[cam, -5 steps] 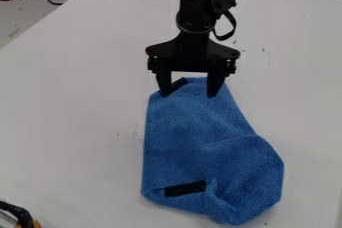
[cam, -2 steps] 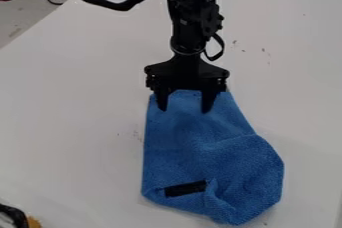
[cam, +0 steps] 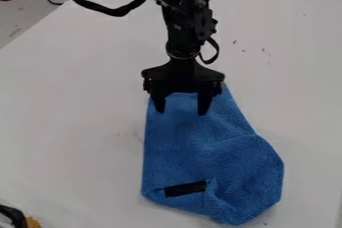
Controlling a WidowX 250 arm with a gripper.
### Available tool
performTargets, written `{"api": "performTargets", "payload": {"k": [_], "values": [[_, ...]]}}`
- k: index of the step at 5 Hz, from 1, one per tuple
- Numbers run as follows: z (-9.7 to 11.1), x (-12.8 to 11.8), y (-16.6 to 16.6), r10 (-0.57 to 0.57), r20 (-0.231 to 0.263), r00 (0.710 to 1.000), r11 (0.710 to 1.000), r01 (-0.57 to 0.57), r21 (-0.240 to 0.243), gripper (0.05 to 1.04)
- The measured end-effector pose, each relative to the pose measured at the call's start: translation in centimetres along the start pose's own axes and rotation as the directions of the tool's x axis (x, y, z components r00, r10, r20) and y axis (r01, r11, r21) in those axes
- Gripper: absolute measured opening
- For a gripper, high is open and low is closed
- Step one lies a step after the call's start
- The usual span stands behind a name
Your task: Move the cloth from right to left
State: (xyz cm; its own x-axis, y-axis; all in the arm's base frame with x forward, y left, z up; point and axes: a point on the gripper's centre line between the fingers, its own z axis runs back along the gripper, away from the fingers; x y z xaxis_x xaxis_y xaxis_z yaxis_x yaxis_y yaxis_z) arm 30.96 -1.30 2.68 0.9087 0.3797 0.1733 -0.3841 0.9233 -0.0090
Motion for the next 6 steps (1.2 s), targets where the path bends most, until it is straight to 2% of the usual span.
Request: {"api": "performTargets", "payload": {"k": [2, 4, 5, 6], "values": [[-1.4, -0.4, 0.8, 0.008, -0.044, 0.999, 1.000, -0.009, -0.013, 0.999], [-2.2, -0.7, 2.4, 0.025, -0.043, 0.999, 0.999, -0.026, -0.027, 1.000], [-2.2, -1.0, 3.4, 0.016, -0.039, 0.999, 1.000, -0.016, -0.014, 1.000], [-2.2, -1.2, 5.7, 0.007, -0.067, 0.998, 1.000, -0.007, -0.006, 1.000]]}}
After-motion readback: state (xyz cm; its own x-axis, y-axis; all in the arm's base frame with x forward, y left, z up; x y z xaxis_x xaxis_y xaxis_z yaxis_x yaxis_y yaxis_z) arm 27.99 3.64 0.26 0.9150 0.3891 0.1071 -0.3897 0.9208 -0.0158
